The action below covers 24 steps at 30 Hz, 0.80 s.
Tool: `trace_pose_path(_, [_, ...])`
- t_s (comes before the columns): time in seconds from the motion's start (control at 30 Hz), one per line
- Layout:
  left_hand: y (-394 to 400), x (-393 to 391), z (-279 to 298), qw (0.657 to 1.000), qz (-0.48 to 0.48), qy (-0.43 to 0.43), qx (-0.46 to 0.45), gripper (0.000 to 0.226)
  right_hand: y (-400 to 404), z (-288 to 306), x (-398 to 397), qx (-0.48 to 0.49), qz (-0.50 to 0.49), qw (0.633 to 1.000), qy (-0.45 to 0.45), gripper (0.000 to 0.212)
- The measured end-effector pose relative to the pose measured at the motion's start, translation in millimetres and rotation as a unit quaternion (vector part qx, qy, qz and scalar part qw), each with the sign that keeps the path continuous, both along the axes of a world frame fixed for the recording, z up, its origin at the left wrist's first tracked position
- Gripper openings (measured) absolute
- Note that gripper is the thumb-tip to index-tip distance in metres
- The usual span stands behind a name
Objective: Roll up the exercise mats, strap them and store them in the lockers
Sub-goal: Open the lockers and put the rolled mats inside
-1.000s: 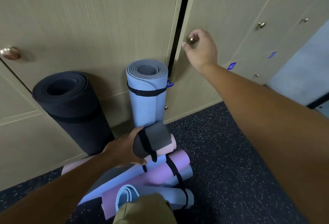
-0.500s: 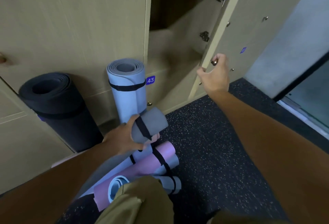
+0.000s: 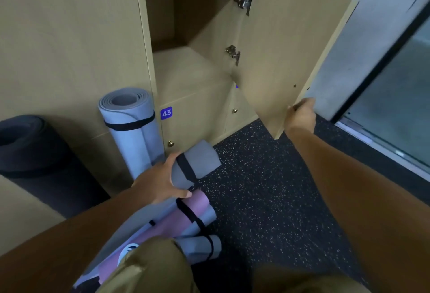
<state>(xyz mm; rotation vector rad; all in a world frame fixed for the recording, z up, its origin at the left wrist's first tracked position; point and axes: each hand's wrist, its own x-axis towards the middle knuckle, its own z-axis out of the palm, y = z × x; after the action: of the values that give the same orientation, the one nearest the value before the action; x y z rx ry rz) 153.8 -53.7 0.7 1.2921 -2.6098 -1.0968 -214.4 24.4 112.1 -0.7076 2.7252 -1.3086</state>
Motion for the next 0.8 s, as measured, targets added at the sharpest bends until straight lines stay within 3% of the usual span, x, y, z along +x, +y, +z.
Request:
trace_pose_path(0.07, [0, -6, -1, 1.000, -0.007, -0.005, -0.007, 0.136, 1, -4, -5, 0.020, -0.004, 1.000, -0.009, 0.032])
trace_pose_path(0.2, [-2, -11, -4, 1.000, -0.015, -0.011, -0.019, 0.137, 2, -17, 2, 0.090, 0.043, 0.995, -0.015, 0.077])
trace_pose_path(0.3, [-3, -9, -6, 1.000, -0.016, -0.007, -0.026, 0.136, 3, -20, 12, 0.124, 0.076, 0.989, -0.008, 0.090])
trace_pose_path(0.4, [-2, -1, -5, 1.000, -0.015, 0.005, -0.025, 0.135, 1, -23, 34, 0.147, 0.126, 0.981, 0.004, 0.090])
trace_pose_path(0.57, [2, 29, 5, 0.999, 0.019, 0.027, -0.014, 0.136, -6, -19, 94, 0.134, 0.247, 0.960, -0.012, 0.071])
trace_pose_path(0.8, [-6, 91, 11, 0.995, 0.095, 0.026, 0.004, 0.135, -45, -1, 193, 0.126, 0.404, 0.906, -0.007, 0.075])
